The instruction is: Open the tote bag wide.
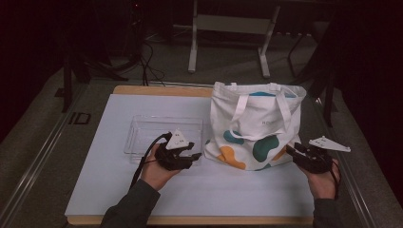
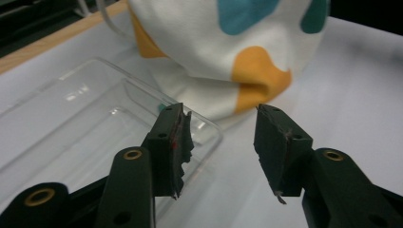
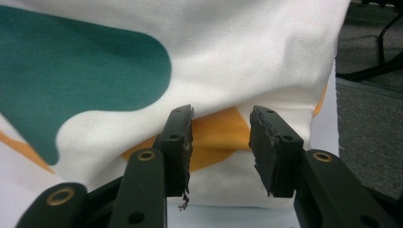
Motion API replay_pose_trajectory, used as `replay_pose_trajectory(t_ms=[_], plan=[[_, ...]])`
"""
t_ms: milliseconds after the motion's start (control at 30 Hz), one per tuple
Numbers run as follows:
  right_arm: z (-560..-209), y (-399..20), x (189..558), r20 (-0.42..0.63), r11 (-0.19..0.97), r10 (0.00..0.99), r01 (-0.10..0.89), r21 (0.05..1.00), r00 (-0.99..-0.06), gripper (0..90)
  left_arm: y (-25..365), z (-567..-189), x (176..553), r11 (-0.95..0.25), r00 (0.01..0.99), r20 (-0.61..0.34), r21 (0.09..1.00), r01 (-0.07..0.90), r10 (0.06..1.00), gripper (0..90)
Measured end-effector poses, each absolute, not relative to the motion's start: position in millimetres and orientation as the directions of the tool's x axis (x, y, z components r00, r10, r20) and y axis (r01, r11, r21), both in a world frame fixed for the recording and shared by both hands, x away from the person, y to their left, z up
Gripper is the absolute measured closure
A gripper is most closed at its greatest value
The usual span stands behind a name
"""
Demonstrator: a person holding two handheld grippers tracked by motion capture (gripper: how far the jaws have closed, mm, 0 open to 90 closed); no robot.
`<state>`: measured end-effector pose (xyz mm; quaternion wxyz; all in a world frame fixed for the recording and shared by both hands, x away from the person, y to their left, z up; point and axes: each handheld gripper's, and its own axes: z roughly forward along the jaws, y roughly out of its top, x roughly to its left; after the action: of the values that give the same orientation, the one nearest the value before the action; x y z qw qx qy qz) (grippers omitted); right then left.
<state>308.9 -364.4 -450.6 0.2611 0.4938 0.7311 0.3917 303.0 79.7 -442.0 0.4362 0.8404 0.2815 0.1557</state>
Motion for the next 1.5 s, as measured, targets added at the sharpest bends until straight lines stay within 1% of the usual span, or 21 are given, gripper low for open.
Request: replay_pose_trajectory(t_ms=[300, 367, 433, 567, 733, 767, 800, 867, 900, 967, 1133, 1200, 1267, 1367, 1500], plan=[[-443, -366, 325, 0.016, 0.172, 0.939, 0.51, 0.843, -0.343, 53.2, 76, -433, 318, -0.478, 0.789, 0.049, 0.818, 0.32, 0.612, 52.0], [-439, -368, 330, 0.01, 0.17, 0.943, 0.507, 0.845, -0.333, 51.4, 76, -431, 322, -0.47, 0.788, 0.042, 0.822, 0.322, 0.614, 51.6], [-438, -369, 332, 0.009, 0.17, 0.943, 0.505, 0.846, -0.333, 51.5, 76, -429, 324, -0.47, 0.785, 0.045, 0.821, 0.322, 0.617, 51.0], [-435, -371, 341, 0.037, 0.152, 0.94, 0.512, 0.846, -0.339, 51.1, 75, -426, 330, -0.466, 0.785, 0.042, 0.824, 0.322, 0.618, 50.7], [-430, -373, 354, 0.015, 0.172, 0.943, 0.527, 0.832, -0.333, 50.0, 73, -428, 341, -0.448, 0.783, 0.016, 0.827, 0.339, 0.622, 50.7], [-430, -373, 358, -0.001, 0.187, 0.945, 0.536, 0.824, -0.328, 48.4, 73, -428, 343, -0.449, 0.786, 0.014, 0.827, 0.339, 0.619, 50.6], [-430, -373, 358, -0.001, 0.187, 0.945, 0.536, 0.824, -0.328, 48.4, 72, -428, 346, -0.448, 0.787, 0.011, 0.827, 0.34, 0.617, 50.6], [-428, -376, 364, 0.001, 0.183, 0.947, 0.542, 0.82, -0.321, 44.7, 70, -428, 350, -0.444, 0.789, 0.004, 0.829, 0.341, 0.614, 50.2], [-428, -376, 364, 0.001, 0.183, 0.947, 0.542, 0.82, -0.321, 44.7, 69, -428, 352, -0.448, 0.792, 0.008, 0.828, 0.337, 0.61, 50.2], [-428, -380, 369, 0.014, 0.175, 0.946, 0.546, 0.819, -0.323, 40.0, 66, -426, 356, -0.449, 0.791, 0.013, 0.829, 0.334, 0.612, 49.7], [-428, -387, 380, 0.053, 0.155, 0.942, 0.568, 0.808, -0.333, 34.5, 58, -421, 365, -0.448, 0.79, 0.016, 0.83, 0.331, 0.612, 47.7], [-428, -389, 383, 0.064, 0.144, 0.943, 0.572, 0.807, -0.327, 33.0, 56, -421, 371, -0.435, 0.803, -0.009, 0.836, 0.333, 0.596, 45.9], [-429, -390, 386, 0.081, 0.13, 0.94, 0.569, 0.812, -0.331, 30.8, 54, -421, 378, -0.428, 0.799, -0.017, 0.838, 0.34, 0.6, 45.7], [-431, -393, 394, 0.111, 0.104, 0.937, 0.567, 0.817, -0.331, 26.9, 53, -421, 388, -0.39, 0.793, -0.059, 0.847, 0.361, 0.606, 44.0], [-432, -395, 401, 0.128, 0.106, 0.931, 0.588, 0.802, -0.342, 24.5, 49, -420, 401, -0.377, 0.806, -0.097, 0.847, 0.375, 0.584, 40.9]])
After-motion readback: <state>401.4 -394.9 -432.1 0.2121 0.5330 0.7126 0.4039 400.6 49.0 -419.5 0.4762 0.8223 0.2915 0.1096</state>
